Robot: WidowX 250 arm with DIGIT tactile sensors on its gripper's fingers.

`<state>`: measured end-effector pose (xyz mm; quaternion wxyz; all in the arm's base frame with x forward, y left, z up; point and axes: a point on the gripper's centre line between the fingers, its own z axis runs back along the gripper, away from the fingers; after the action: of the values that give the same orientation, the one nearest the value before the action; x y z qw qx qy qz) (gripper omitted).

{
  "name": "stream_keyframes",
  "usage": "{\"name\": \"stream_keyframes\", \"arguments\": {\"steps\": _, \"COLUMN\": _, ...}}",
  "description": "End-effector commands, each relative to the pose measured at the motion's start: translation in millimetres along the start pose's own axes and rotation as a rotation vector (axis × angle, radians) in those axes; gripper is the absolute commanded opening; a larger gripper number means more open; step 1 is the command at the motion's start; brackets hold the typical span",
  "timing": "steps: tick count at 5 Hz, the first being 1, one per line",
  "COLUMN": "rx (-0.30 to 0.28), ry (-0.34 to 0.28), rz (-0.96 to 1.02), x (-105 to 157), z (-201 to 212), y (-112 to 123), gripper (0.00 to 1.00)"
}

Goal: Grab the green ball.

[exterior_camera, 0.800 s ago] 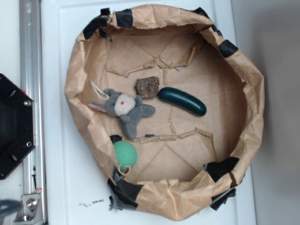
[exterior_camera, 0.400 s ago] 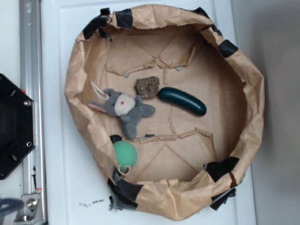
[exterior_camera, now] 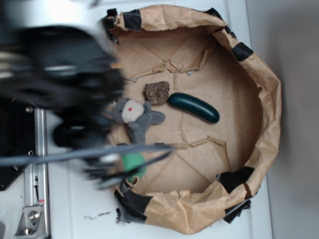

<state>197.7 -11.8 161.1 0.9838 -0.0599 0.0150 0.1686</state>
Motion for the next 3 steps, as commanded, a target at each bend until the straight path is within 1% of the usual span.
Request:
{"name": "stream_keyframes", "arguments": {"steps": 1, "rx": -0.093, "ry": 0.183, "rz": 0.360, "x": 55, "z": -53, "y": -20, "gripper": 1.00}}
{"name": "stream_keyframes", "arguments": {"steps": 2, "rx": -0.023, "ry": 0.288, "rz": 0.333, "x": 35, "z": -95, "y": -38, "gripper": 1.00}}
{"name": "stream_keyframes", "arguments": {"steps": 3, "rx": 0.001, "ry": 0.389, "rz": 0.307, "x": 6, "z": -118, "y": -42, "gripper": 1.00}}
